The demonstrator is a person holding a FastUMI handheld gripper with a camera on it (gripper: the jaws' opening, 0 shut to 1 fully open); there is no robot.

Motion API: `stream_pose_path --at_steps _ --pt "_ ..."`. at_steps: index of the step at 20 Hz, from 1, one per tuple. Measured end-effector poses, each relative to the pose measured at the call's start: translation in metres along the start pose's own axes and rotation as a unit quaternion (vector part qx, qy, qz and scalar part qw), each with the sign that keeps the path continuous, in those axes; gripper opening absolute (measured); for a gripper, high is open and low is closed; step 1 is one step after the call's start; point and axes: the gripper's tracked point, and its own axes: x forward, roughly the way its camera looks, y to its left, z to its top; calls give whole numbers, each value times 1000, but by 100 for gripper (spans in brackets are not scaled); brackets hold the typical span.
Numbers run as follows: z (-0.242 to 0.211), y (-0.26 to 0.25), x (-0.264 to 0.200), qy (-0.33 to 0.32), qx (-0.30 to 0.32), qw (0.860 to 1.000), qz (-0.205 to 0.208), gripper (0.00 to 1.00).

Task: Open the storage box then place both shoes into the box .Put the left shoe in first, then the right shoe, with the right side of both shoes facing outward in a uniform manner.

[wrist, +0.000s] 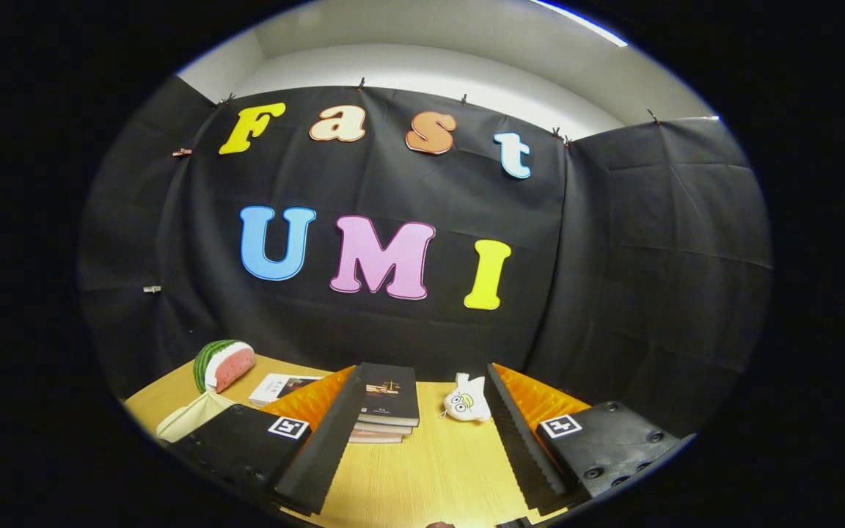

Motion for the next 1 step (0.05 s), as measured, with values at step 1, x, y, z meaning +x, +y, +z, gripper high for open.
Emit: stream_pose_path --at_steps 1 --pt "0 -2 0 -1 0 1000 -2 98"
